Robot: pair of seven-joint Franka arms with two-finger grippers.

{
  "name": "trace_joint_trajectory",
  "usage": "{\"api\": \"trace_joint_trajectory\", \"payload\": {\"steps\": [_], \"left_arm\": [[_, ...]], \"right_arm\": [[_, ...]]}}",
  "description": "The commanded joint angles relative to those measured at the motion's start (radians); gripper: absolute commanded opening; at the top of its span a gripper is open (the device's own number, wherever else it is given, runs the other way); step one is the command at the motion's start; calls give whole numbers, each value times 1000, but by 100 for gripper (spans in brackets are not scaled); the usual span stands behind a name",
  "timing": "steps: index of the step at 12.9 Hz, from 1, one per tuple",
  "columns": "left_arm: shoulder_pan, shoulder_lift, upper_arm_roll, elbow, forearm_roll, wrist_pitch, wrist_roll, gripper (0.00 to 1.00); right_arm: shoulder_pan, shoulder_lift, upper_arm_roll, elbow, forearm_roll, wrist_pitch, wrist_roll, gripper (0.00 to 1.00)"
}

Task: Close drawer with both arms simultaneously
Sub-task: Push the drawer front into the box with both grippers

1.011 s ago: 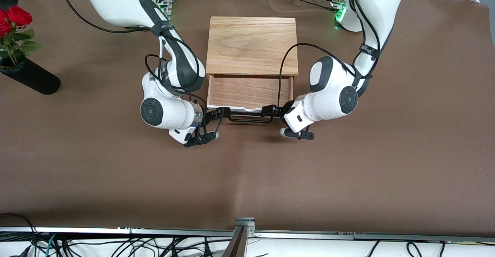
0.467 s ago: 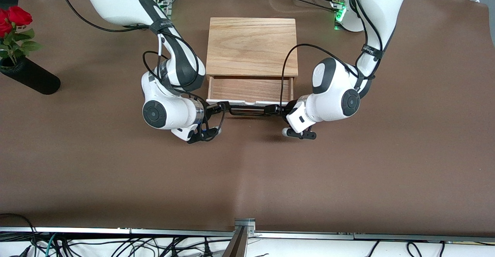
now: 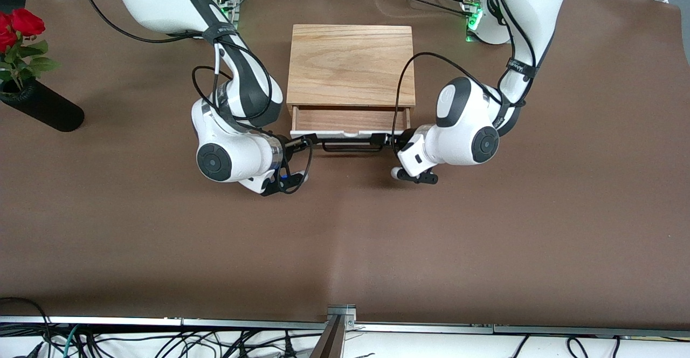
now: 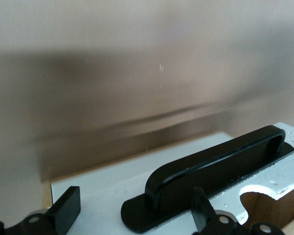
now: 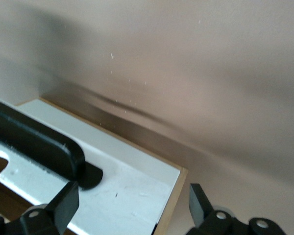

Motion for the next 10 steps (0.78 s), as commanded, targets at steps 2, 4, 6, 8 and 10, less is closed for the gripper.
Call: {"api": "trace_joint_trajectory", "payload": {"steps": [2, 4, 6, 8, 10], "left_arm": [[33, -99, -25, -122, -6, -93, 12, 100], [33, -117, -26, -154, -6, -139, 12, 100], [36, -137, -46, -197, -6, -149, 12, 100], [39, -137, -48, -214, -4, -149, 14, 100], [40, -137, -55, -218, 71, -147, 21, 100]], "right_arm": [[-8, -13, 8, 0, 14, -64, -8, 100], [-8, -10, 8, -2, 14, -113, -17, 100], [-8, -9, 10, -4, 15, -154, -17, 100], [-5, -4, 13, -10, 17, -177, -15, 100], [-2, 2, 13, -11, 17, -182, -15, 100]]}}
